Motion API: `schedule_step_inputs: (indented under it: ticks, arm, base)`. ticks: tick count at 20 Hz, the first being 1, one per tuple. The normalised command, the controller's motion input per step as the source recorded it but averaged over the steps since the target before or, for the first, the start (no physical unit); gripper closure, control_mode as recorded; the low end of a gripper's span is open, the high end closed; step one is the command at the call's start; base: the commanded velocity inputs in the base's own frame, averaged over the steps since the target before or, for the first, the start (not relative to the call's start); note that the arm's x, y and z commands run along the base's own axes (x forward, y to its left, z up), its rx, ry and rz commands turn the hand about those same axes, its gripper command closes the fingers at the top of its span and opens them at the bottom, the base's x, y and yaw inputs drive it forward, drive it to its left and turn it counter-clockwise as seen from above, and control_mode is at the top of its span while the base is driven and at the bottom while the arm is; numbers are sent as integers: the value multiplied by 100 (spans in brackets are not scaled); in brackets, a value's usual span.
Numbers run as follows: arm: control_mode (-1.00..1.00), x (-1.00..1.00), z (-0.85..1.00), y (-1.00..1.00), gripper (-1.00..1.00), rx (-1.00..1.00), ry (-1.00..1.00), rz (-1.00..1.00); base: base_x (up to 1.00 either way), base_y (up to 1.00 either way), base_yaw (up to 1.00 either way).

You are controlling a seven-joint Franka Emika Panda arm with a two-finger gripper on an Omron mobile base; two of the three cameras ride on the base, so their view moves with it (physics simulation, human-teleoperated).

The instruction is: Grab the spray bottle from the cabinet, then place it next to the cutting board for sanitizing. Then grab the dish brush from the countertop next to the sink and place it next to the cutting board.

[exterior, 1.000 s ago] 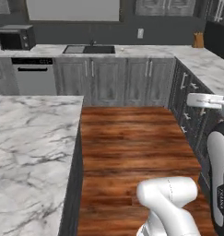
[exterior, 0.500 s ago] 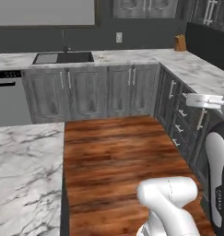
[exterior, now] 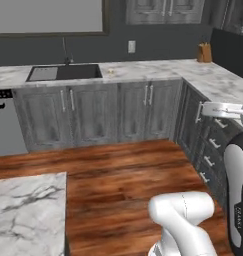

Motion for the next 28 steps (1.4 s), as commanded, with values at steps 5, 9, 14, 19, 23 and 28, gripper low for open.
schedule_step_inputs:
  ticks: [5,9,14,19,23,28]
  arm:
    - [100,0,0,0,-100,0,0,0]
    - [100,0,0,0,-100,0,0,0]
    - [100,0,0,0,-100,0,0,0]
    - [100,0,0,0,-100,0,0,0]
    - [100,0,0,0,-100,0,0,0]
    - [100,0,0,0,-100,0,0,0]
  base:
    - [100,0,1]
    - [100,0,0]
    - [100,0,0]
    - [100,12,0]
    - [100,26,0]
    - [100,50,-3]
